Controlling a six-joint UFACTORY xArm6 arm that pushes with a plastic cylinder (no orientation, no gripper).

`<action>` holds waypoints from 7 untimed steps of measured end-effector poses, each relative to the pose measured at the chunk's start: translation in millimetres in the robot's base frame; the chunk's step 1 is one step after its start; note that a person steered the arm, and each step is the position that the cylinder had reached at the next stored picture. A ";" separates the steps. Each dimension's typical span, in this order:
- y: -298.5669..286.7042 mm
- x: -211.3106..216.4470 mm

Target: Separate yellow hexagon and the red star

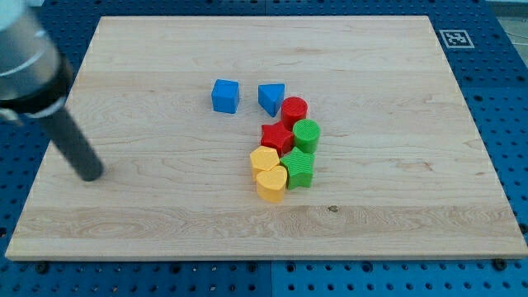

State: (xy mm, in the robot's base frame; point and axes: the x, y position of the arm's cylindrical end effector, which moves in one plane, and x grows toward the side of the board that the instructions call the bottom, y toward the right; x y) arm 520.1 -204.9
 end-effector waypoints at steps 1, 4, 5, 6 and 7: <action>67.4 15.4; 143.9 63.8; 162.9 11.7; 178.2 -33.8; 201.8 -43.9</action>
State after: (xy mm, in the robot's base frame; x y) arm 476.2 -3.1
